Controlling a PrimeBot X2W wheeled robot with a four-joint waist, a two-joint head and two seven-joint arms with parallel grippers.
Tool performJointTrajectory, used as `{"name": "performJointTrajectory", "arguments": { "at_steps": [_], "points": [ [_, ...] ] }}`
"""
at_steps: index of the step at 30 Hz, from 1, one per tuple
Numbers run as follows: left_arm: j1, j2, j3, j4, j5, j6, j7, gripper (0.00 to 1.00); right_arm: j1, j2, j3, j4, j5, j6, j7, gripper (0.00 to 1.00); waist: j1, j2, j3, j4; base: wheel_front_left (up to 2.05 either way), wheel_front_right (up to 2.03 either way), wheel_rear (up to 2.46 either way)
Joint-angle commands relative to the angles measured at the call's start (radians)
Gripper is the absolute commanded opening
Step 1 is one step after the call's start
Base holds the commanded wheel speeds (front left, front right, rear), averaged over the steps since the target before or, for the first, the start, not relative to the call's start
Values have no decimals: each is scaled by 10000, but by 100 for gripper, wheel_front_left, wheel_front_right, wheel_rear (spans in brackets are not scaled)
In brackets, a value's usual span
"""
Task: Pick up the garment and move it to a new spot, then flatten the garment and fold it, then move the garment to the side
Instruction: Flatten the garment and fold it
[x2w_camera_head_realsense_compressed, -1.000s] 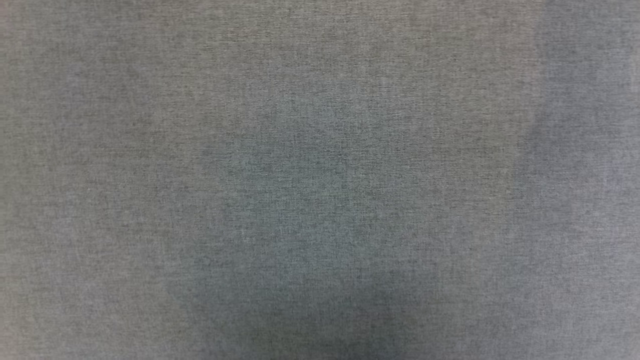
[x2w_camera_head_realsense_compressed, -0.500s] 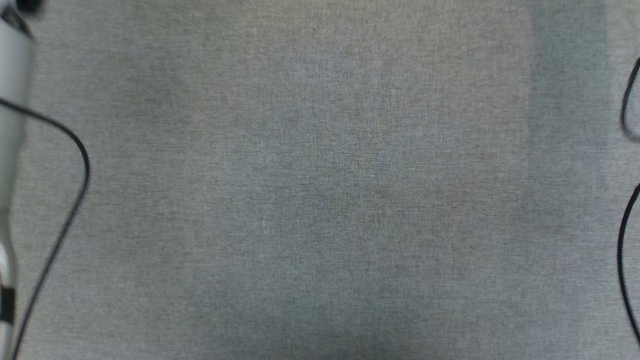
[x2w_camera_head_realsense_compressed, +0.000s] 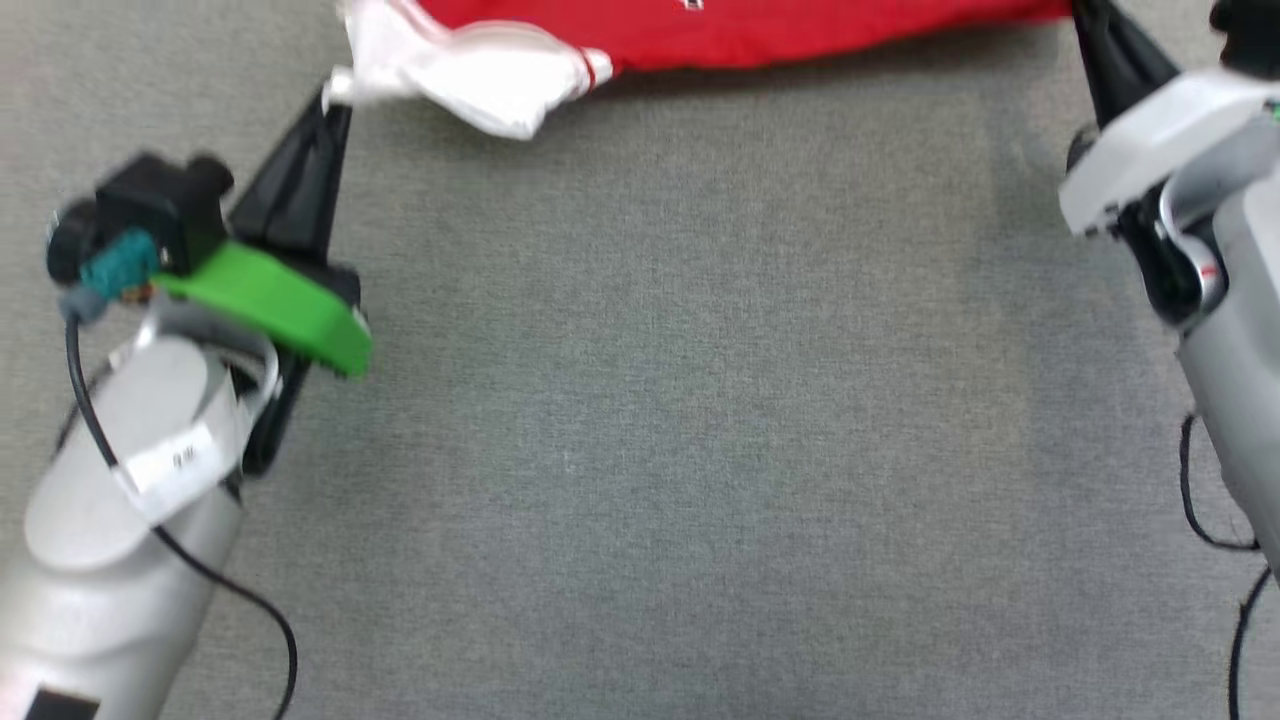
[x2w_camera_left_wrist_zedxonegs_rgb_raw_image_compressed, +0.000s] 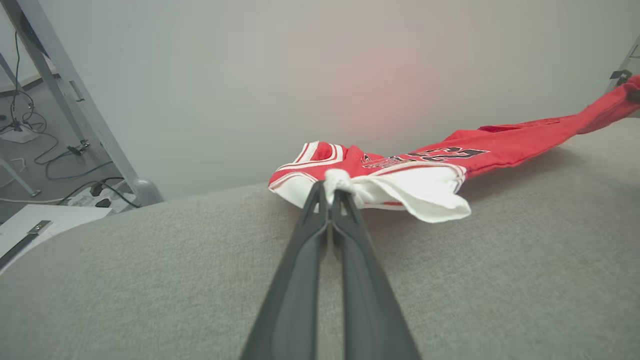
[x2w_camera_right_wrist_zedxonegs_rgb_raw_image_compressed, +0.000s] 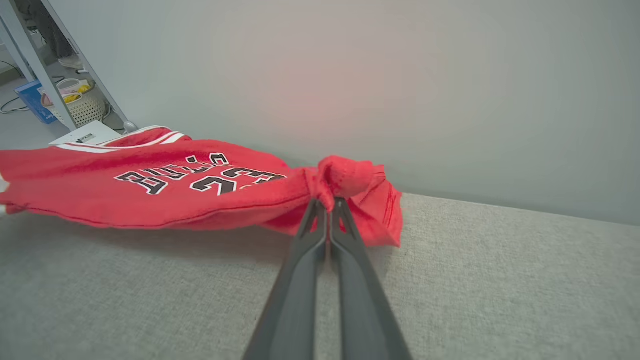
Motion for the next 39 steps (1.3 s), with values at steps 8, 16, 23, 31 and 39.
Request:
{"name": "performJointTrajectory", "arguments": {
  "at_steps": [8, 16, 23, 31, 39],
  "points": [
    [2476, 556, 208, -1257, -939, 418, 388, 0, 1889, -992, 229, -687, 1618, -7, 630, 0, 1, 119, -1228, 405, 0, 0, 0],
    [4112, 946, -524, -2252, -994, 441, 1131, 0, 3700, -1269, 18, -1020, 2868, -7, 1730, 0, 1, 119, -2096, 559, 0, 0, 0],
    [5115, 1033, -1125, -2754, -783, 657, 1412, 0, 5242, -1374, -521, -1867, 3649, -7, 2501, 0, 1, 119, -2746, 528, 0, 0, 0],
    [5908, 1295, -1342, -3144, -869, 799, 1569, 0, 6978, -1479, -1286, -3450, 3503, -7, 3354, 0, 1, 119, -3207, 376, 0, 0, 0],
    [7081, 1741, -1406, -3737, -1275, 801, 1510, 0, 9182, -1209, -2528, -5599, 2946, -7, 4971, 0, 1, 119, -3770, 245, 0, 0, 0]
  ]
}}
